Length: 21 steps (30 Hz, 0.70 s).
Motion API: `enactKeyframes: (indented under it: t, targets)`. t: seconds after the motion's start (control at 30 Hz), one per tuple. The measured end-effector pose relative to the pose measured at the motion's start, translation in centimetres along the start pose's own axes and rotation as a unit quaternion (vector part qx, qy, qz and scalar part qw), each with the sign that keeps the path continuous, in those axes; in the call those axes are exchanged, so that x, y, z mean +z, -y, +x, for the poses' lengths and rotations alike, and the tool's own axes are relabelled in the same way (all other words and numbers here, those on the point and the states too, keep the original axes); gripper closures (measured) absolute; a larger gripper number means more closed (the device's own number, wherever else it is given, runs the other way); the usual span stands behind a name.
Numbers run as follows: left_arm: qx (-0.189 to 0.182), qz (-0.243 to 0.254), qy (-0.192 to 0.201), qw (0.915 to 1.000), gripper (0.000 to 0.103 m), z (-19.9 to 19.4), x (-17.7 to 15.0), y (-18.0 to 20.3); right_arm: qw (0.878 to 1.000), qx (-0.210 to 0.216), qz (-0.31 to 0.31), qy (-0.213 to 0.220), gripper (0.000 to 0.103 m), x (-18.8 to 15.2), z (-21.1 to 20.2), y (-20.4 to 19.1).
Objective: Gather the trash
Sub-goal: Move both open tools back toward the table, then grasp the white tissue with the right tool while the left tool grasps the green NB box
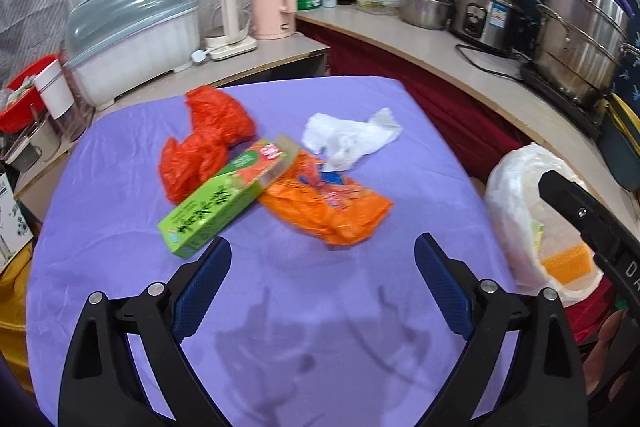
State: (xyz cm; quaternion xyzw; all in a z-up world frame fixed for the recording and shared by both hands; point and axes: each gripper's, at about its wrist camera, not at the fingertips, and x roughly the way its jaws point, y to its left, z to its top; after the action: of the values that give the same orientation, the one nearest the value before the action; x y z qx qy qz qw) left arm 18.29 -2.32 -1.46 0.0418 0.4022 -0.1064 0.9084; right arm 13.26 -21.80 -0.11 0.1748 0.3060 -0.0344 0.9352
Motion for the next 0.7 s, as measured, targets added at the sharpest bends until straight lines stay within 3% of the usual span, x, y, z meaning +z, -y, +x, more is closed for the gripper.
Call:
enactKeyframes:
  t: [0.37, 0.7]
  targets:
    - [0.050, -0.010, -0.022, 0.9984, 0.014, 3.4, -0.8, -7.9, 0.999, 0.023, -0.023, -0.041, 0.052, -0.2, 6.4, -4.8]
    - [0.060, -0.006, -0.042, 0.9973, 0.014, 7.8, -0.8, -10.8, 0.997, 0.021, -0.028, -0.074, 0.052, 0.2, 13.2, -7.1]
